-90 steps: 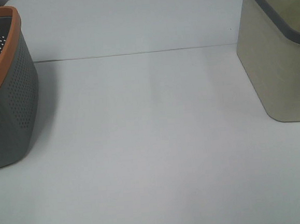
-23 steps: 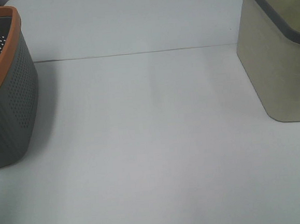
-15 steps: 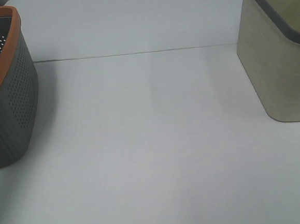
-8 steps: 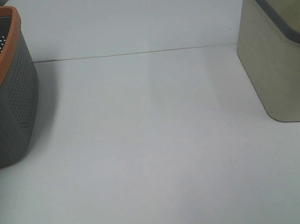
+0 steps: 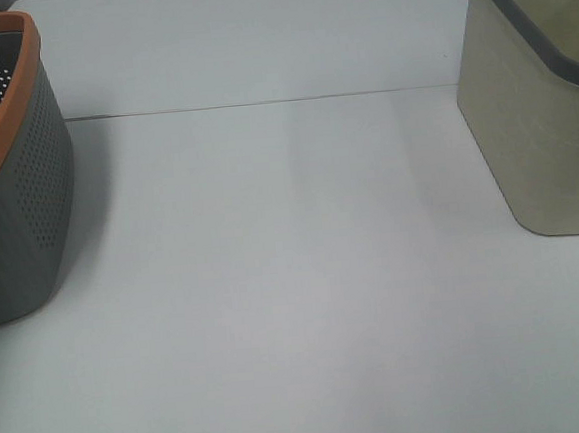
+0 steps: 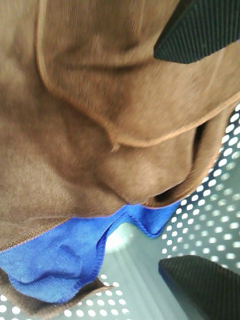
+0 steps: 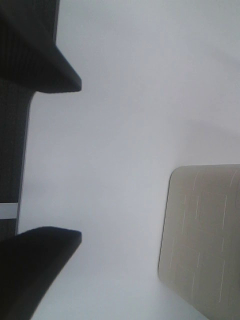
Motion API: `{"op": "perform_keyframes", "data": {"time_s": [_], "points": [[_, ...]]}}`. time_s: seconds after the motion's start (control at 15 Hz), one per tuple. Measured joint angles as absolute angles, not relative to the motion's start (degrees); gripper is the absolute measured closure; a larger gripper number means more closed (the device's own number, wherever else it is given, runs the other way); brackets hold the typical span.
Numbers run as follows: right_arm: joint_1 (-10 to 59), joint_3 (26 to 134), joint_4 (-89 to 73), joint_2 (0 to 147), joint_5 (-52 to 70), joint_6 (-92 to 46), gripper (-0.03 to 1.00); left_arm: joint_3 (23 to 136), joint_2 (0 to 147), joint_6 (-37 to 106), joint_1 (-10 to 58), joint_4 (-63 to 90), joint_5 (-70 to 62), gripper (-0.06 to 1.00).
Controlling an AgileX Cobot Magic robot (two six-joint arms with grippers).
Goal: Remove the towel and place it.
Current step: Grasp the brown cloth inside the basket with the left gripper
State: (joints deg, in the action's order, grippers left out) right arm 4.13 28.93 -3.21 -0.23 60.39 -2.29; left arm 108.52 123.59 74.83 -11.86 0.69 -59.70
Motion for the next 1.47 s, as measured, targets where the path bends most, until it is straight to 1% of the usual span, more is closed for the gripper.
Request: {"op": "perform_keyframes", "data": {"time_s": [0.33, 0.53, 0.6, 0.67, 1.07, 1.13, 1.27, 1.33, 1.47], "points": [[4.13, 28.93, -3.21, -0.23, 60.39, -2.29, 0.22, 108.58, 129.03, 76.03, -9.63, 0.00, -57.58, -0.03], [4.13, 28.93, -3.21, -0.23, 60.39, -2.29, 0.22, 108.58, 129.95, 76.03, -8.31, 0.00, -57.24, 0.08], [4.13, 28.93, -3.21, -0.23, 60.39, -2.29, 0.22, 108.58, 129.95, 76.03, -8.31, 0.00, -57.30, 0.14], [4.13, 28.93, -3.21, -0.23, 60.39, -2.29, 0.22, 108.58, 129.95, 76.03, -8.31, 0.00, -57.47, 0.17], [4.13, 28.93, -3.21, -0.23, 60.39, -2.29, 0.22, 108.58, 130.00, 76.03, -8.31, -0.57, -59.70, 0.53], [4.13, 28.93, -3.21, -0.23, 60.39, -2.29, 0.22, 108.58, 130.00, 76.03, -8.31, -0.57, -59.82, 0.61], [4.13, 28.93, -3.21, -0.23, 60.39, -2.29, 0.22, 108.58, 130.00, 75.63, -8.31, -0.46, -60.45, 0.86], [4.13, 28.93, -3.21, -0.23, 60.39, -2.29, 0.22, 108.58, 130.00, 74.66, -8.31, -0.46, -60.79, 0.93], [4.13, 28.93, -3.21, -0.23, 60.39, -2.29, 0.22, 108.58, 130.00, 71.45, -7.85, -0.46, -61.08, 0.94]]}}
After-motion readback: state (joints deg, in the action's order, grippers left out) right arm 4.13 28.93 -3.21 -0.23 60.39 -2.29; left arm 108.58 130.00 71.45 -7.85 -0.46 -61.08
